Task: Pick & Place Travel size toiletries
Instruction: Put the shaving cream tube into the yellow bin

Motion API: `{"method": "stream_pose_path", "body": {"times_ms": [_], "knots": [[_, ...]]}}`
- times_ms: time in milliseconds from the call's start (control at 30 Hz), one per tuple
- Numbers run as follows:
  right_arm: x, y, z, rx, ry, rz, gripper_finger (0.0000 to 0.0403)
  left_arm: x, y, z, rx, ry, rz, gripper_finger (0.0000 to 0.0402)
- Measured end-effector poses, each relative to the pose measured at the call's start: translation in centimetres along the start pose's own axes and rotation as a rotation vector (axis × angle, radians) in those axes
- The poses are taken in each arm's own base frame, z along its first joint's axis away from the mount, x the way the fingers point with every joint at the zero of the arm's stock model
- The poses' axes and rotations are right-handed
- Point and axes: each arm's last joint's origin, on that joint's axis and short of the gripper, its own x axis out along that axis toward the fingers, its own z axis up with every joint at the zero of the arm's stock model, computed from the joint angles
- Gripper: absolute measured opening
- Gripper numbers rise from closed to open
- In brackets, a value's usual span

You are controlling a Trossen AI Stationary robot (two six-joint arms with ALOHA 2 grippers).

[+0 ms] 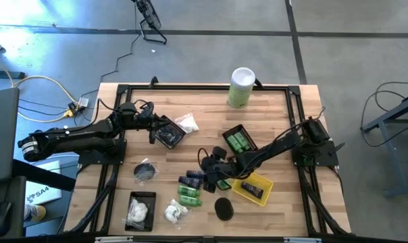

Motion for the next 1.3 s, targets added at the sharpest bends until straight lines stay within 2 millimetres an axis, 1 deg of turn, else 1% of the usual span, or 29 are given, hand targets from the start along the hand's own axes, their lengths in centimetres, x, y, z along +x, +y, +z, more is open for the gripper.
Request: {"method": "stream_pose_path", "body": {"times_ms": [67, 167, 233, 333, 467, 533, 700, 900, 1300], "knots": [[0.7, -0.1, -0.4, -0.005, 0.013, -0.009, 0.0216, 0.0, 0.0, 0.0, 0.000, 0.000, 0.000, 0.0000], [1.2, -0.2, -1.0, -0.020, 0.056, -0.018, 0.0203, 0.0, 0.0, 0.0, 0.000, 0.000, 0.000, 0.0000], [1.8, 0.1, -1.1, -0.010, 0.057, 0.028, 0.0198, 0.0, 0.0, 0.0, 0.000, 0.001, 0.000, 0.0000], [2.4, 0.0, -1.8, -0.019, 0.091, 0.016, 0.0196, 0.0, 0.0, 0.0, 0.000, 0.000, 0.000, 0.0000], [3.0, 0.0, -2.1, -0.017, 0.098, 0.024, 0.0197, 0.0, 0.0, 0.0, 0.000, 0.001, -0.001, 0.0000], [3.3, 0.0, -2.0, -0.008, 0.084, 0.032, 0.0196, 0.0, 0.0, 0.0, -0.001, 0.002, 0.000, 0.0000], [3.7, -0.1, -2.3, -0.012, 0.092, 0.016, 0.0188, 0.0, 0.0, 0.0, 0.000, 0.001, 0.000, 0.0000], [3.8, -0.5, -2.1, -0.006, 0.098, 0.016, 0.0171, 0.0, 0.0, 0.0, -0.001, 0.002, 0.000, 0.0000], [3.8, -0.5, -2.1, 0.001, 0.099, 0.013, 0.0104, 0.0, 0.0, 0.0, -0.001, 0.002, 0.000, 0.0000]]}}
